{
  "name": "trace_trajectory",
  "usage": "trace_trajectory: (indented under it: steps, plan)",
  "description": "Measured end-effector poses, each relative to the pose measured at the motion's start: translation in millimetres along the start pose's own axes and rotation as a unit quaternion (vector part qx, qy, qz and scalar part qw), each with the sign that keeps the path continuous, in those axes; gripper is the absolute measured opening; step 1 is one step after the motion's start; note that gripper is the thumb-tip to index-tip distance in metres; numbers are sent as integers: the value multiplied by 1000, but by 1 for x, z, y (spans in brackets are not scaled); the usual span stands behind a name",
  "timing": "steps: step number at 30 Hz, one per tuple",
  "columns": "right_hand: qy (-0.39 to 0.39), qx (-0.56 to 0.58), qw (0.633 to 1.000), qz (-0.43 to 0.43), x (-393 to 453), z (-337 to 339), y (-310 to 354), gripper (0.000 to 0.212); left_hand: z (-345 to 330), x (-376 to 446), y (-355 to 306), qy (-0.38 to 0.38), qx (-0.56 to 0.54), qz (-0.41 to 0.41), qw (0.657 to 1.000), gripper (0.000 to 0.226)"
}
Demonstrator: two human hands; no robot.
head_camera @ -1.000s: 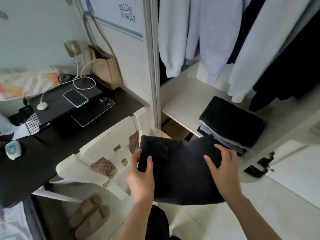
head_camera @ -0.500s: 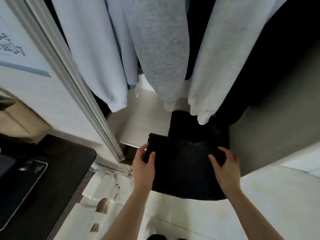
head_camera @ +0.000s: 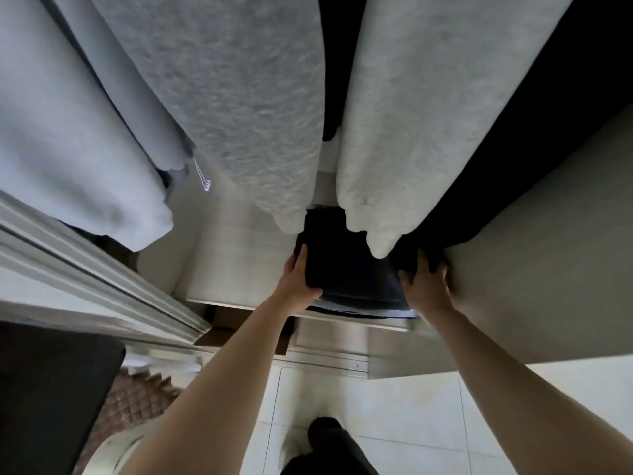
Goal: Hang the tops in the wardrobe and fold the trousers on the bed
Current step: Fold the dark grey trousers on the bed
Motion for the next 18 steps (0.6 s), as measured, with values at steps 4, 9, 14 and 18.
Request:
trace_trajectory:
  steps: [4, 9, 14, 18]
  plan:
    - [-20, -14, 999, 31, -4, -3, -4, 67, -6, -4, 11, -60, 100, -39, 992, 91]
    - [-41, -174, 945, 274, -38, -18, 36, 78, -15, -4, 24, -42, 161, -28, 986, 96]
    - [25, -257, 943, 210, -22, -34, 5, 91, -14, -5, 14, -99, 176, -59, 978, 80]
    - [60, -266, 949, 157, -26, -42, -13, 89, -32, -9, 30, 16, 210, -60, 976, 97]
Point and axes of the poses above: each hand's wrist, its own x-axis towards the middle knuckle, its own z-axis out of the back of the hand, y = z × x, the point moved 8 cm from there along x, towards the middle knuckle, and after that the axes turned 11 degrees about x, right-handed, at the moved point
